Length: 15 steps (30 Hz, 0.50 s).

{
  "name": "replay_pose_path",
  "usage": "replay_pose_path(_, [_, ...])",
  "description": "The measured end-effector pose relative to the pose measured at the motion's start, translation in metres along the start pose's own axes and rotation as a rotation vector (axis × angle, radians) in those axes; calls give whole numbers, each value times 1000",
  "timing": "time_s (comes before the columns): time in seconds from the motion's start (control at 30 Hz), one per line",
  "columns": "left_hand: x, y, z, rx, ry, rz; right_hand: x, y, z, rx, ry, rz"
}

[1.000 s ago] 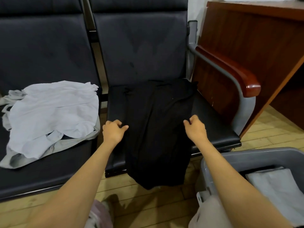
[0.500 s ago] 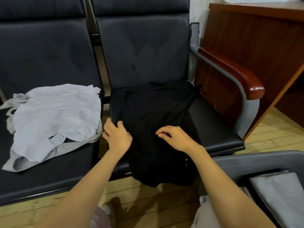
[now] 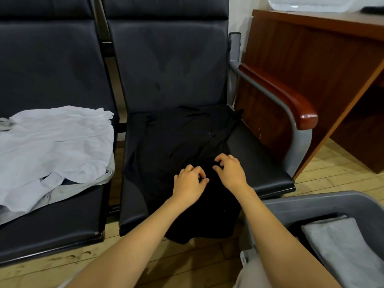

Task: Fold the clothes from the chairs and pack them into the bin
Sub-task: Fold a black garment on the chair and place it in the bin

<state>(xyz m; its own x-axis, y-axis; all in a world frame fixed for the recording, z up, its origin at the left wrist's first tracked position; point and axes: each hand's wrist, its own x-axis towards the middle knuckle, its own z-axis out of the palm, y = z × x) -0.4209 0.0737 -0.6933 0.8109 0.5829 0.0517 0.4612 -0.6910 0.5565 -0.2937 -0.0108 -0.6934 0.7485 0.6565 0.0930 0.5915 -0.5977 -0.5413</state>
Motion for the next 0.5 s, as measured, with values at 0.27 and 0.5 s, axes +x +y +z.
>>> replay_pose_path(0.27, [14,-28,-43,-168,229,-44,6,4,-38,426,277,87])
replay_pose_path(0.5, [24,-108,-78,112,338,-426,1,30,-62,412,475,347])
